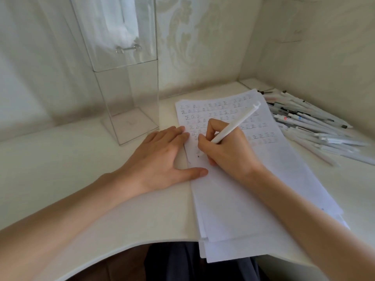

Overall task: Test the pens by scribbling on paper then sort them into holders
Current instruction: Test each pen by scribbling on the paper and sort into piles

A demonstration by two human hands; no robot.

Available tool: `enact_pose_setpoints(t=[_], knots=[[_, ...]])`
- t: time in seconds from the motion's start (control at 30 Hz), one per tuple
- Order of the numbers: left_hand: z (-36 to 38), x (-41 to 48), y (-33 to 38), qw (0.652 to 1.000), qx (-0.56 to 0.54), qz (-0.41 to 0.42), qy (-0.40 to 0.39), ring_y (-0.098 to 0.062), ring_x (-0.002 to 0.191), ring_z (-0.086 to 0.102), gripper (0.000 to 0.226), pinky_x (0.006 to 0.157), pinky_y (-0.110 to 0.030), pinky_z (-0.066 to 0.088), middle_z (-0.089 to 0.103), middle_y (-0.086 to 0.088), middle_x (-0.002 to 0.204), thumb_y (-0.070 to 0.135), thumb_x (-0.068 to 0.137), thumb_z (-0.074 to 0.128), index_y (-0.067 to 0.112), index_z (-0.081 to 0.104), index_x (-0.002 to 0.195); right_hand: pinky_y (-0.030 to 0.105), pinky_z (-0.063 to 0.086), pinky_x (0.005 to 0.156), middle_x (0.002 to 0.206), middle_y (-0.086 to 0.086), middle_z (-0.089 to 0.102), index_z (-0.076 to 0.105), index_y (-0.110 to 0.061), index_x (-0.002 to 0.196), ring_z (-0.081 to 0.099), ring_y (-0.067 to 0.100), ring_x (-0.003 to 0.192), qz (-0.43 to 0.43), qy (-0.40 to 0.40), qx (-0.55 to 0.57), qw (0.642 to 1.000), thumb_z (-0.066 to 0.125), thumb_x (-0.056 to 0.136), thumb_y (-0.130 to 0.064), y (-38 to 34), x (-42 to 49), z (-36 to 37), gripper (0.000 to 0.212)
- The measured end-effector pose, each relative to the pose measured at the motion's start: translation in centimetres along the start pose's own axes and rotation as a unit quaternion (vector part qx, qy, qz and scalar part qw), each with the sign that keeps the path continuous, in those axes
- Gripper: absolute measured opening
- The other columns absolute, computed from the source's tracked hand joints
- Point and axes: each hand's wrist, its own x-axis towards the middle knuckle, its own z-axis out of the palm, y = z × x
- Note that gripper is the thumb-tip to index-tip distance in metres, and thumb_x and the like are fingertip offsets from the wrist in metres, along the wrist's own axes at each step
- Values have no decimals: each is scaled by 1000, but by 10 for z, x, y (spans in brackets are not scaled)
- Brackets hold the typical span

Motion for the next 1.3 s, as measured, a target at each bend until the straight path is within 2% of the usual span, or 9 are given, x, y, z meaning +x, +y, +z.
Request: enact_pose_setpoints(t=[0.13, 0.33, 0.63, 0.77, 0.87, 1.0, 1.07, 1.2, 1.3], knots=[[0, 1, -1, 1000, -2, -1, -3, -3, 140, 6, 113, 107, -18, 1, 11, 13, 155, 88, 52, 17, 26, 18, 147, 23, 30, 47, 49, -7, 37, 33, -15, 61, 36, 9, 49, -9, 28, -19, 999, 58, 84, -11, 2, 2, 2, 35], [-1, 0, 0, 1000, 1, -2, -13, -3, 140, 5, 118, 110, -22, 1, 9, 13, 155, 91, 49, 18, 26, 16, 147, 17, 24, 43, 45, -9, 31, 29, -16, 58, 29, 8, 48, -9, 16, -11, 1000, 58, 80, -7, 2, 0, 1, 37], [-2, 0, 1, 1000, -1, 2, -14, -2, 139, 4, 117, 106, -17, 0, 9, 12, 155, 89, 49, 19, 25, 16, 147, 16, 24, 43, 45, -10, 32, 28, -17, 59, 29, 7, 47, -7, 33, -2, 999, 56, 81, -6, 2, 1, 0, 38], [-3, 0, 2, 1000, -3, 1, -16, -2, 139, 5, 118, 107, -19, 0, 9, 12, 155, 89, 49, 19, 25, 16, 147, 19, 32, 42, 43, -7, 38, 33, -15, 60, 37, 8, 41, 4, 9, 14, 1000, 59, 83, -11, 1, 0, 0, 34], [-2, -1, 1, 1000, -3, 1, -15, -3, 140, 5, 118, 109, -20, 0, 10, 11, 155, 90, 49, 19, 24, 17, 147, 22, 30, 41, 44, -7, 33, 32, -14, 60, 36, 12, 43, 7, 2, 20, 1000, 59, 80, -8, 0, 0, 0, 34], [-2, 0, 1, 1000, -1, 3, -13, -3, 140, 6, 118, 108, -20, 0, 10, 11, 155, 90, 49, 19, 24, 17, 147, 17, 31, 40, 43, -1, 39, 37, -9, 63, 37, 7, 36, 11, -9, 36, 999, 59, 83, -8, -1, -3, -2, 30], [-2, 0, 0, 1000, -2, 3, -12, -4, 140, 6, 118, 107, -19, 0, 10, 11, 155, 90, 49, 20, 24, 17, 147, 16, 30, 41, 42, -5, 40, 37, -10, 63, 36, 7, 38, 9, -20, 23, 999, 59, 83, -10, -2, -3, -1, 29], [-2, 0, 0, 1000, 0, 4, -12, -4, 140, 6, 118, 107, -19, -1, 11, 11, 155, 90, 49, 20, 24, 18, 147, 16, 24, 42, 44, -10, 28, 27, -17, 58, 27, 8, 46, 25, 13, -6, 1000, 57, 78, -6, 1, 0, -2, 38], [-2, 0, 0, 1000, 0, 4, -11, -5, 140, 7, 118, 108, -20, 1, 11, 11, 155, 90, 49, 20, 24, 18, 147, 16, 25, 41, 43, -10, 32, 30, -16, 60, 30, 7, 44, 30, 22, -9, 999, 60, 83, -12, 4, 0, -6, 38]])
